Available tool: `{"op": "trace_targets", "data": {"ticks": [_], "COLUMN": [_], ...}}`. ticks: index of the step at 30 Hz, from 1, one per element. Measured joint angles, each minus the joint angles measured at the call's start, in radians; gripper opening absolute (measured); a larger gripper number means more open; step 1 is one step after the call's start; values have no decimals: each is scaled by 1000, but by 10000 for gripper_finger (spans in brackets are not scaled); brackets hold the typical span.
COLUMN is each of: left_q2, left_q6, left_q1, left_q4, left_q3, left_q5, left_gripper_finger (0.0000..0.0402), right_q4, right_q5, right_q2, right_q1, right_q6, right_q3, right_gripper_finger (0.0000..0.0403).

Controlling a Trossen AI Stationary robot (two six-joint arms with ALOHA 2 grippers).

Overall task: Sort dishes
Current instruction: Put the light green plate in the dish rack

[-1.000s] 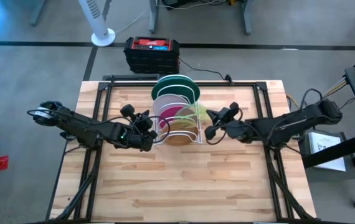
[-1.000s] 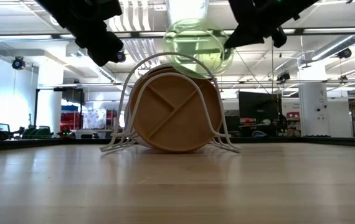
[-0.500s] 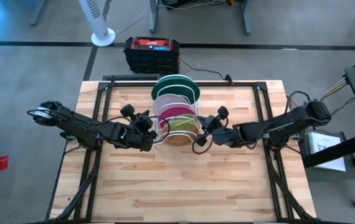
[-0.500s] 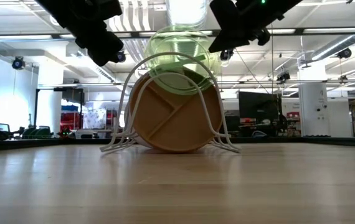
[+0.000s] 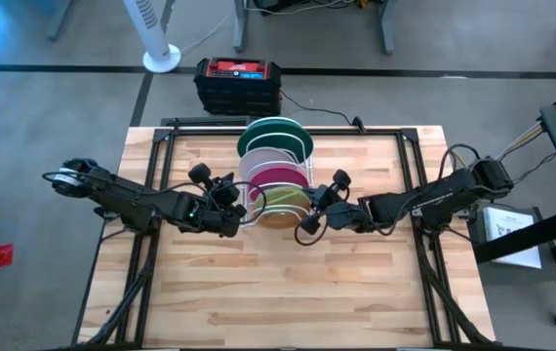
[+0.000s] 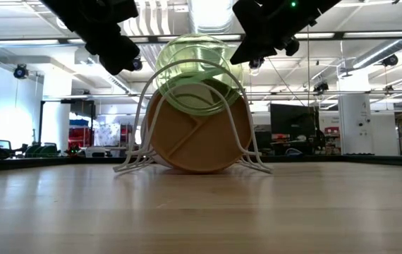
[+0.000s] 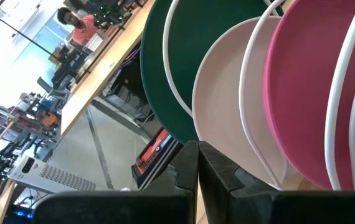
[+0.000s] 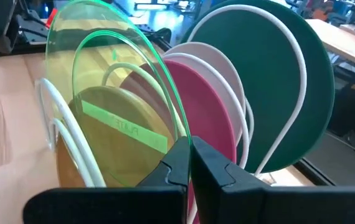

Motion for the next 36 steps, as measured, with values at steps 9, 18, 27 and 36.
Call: {"op": "trace_targets", "data": {"ticks": [9, 18, 27, 36], "left_q2": [0, 0, 0, 0], "left_q6": [0, 0, 0, 0], "left_q1": [0, 0, 0, 0], "left_q4": [0, 2, 3, 3], "left_q3": [0, 0, 0, 0], "left_q5": [0, 1, 2, 2], "left_gripper_finger": [0, 0, 0, 0], "right_q4": [-43, -79, -73, -74], "right_q5": [-21, -19, -15, -24], "right_q2": [1, -5, -77, -85], "right_q1": [-2, -3, -2, 11], "right_q6": [61, 88, 57, 54], "right_q3": [0, 0, 0, -1], "right_gripper_finger": [47, 103, 121, 107]}}
